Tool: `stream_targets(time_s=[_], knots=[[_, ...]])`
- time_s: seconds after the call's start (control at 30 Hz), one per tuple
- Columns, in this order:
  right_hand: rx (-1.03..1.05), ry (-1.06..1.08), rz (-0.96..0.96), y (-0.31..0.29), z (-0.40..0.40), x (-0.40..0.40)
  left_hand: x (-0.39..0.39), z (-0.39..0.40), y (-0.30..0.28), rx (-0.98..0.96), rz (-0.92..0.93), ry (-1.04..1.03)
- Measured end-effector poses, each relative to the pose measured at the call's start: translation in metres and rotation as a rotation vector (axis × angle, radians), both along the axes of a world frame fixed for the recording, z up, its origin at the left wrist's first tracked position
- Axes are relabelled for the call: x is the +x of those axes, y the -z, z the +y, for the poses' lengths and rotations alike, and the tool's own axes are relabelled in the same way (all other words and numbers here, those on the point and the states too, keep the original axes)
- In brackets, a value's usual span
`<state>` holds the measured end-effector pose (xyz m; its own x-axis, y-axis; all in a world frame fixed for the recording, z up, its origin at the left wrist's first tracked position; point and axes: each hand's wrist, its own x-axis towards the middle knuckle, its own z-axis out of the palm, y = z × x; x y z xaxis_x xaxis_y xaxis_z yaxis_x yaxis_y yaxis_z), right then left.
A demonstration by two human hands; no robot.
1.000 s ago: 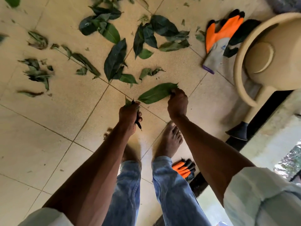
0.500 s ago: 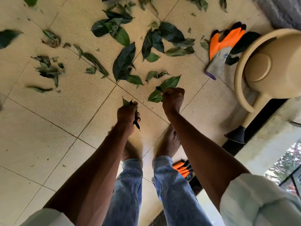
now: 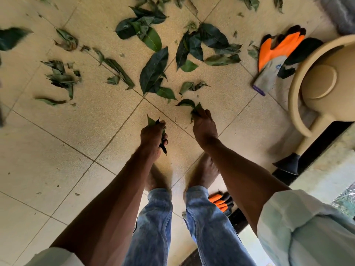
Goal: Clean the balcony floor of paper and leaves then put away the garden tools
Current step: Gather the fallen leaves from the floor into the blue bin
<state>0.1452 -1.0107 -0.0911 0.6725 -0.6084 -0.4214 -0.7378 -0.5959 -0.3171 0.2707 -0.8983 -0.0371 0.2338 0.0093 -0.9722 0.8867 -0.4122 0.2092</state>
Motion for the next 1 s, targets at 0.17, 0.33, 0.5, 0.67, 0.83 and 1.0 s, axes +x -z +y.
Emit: stream_targets(time_s=[0.17,0.33,0.5,0.67,0.83,1.0], knots=[[0.187,0.079,-0.05,-0.029,-0.01,0.02,0.006,-0.004,-0.006,-0.009,-0.013,-0.012],[0.164,-0.074,-0.084,-0.042,-0.028,0.052,0.008,-0.007,-0.01,-0.018,-0.016,-0.03],[0.132,-0.108,-0.102,-0.03,-0.031,0.082,0.013,-0.003,-0.006,-0.012,-0.021,-0.049],[0.123,-0.16,0.003,-0.002,0.0,0.064,0.011,0.001,0.0,-0.008,-0.021,-0.067],[0.129,-0.22,-0.04,-0.009,0.015,0.035,0.009,0.004,0.002,0.006,-0.015,-0.064],[0.178,-0.004,-0.112,-0.028,0.01,0.039,0.006,0.003,-0.002,-0.005,-0.015,-0.072]])
